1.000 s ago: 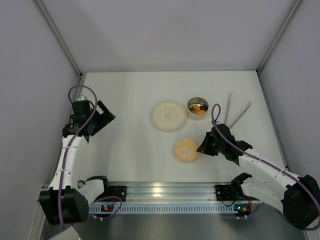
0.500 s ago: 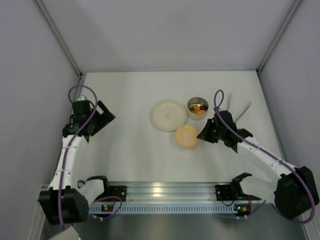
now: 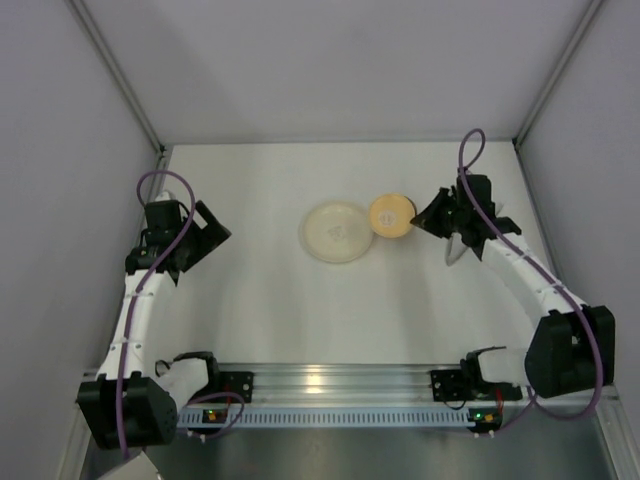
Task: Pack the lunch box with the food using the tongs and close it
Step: Close the box lid on the packing box.
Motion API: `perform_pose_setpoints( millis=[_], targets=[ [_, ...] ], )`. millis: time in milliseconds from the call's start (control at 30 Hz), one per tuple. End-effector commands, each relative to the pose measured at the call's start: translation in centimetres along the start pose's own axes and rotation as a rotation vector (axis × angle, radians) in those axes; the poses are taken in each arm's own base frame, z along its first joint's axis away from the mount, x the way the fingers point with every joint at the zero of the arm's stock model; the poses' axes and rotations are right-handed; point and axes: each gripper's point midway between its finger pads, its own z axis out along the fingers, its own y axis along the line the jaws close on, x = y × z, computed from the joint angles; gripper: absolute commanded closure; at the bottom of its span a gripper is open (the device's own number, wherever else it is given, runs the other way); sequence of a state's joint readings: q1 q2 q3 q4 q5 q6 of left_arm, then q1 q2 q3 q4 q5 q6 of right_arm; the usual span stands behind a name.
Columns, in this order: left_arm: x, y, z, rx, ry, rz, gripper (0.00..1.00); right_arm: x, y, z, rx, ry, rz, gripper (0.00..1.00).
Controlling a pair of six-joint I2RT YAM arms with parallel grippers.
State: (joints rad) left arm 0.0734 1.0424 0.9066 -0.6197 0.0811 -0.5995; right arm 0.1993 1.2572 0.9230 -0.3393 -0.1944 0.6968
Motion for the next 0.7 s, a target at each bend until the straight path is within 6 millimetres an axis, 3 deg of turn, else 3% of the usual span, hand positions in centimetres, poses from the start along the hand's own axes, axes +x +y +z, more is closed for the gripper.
perform_pose_setpoints(
  millis=[0, 200, 467, 667],
  targets=[
    [-1.3, -0.7, -0.1, 0.027, -0.055, 0.017, 0.01, -3.5, 1.2, 0.5, -0.043, -0.059, 0.000, 1.00],
    [-1.2, -0.7, -0.1, 0.027, -0.053, 0.018, 0.02, -6.0, 0.2, 2.3, -0.009, -0.084, 0.036, 1.00],
    [-1.2, -0.6, -0.2, 0.021, -0.056, 0.022, 0.01, -6.8, -0.9, 5.7, 0.030, -0.059, 0.062, 1.00],
    [-1.2, -0.6, -0.1, 0.019, -0.054, 0.022, 0.02, -7.5, -1.9, 7.2, 0.067, -0.060, 0.067, 1.00]
  ],
)
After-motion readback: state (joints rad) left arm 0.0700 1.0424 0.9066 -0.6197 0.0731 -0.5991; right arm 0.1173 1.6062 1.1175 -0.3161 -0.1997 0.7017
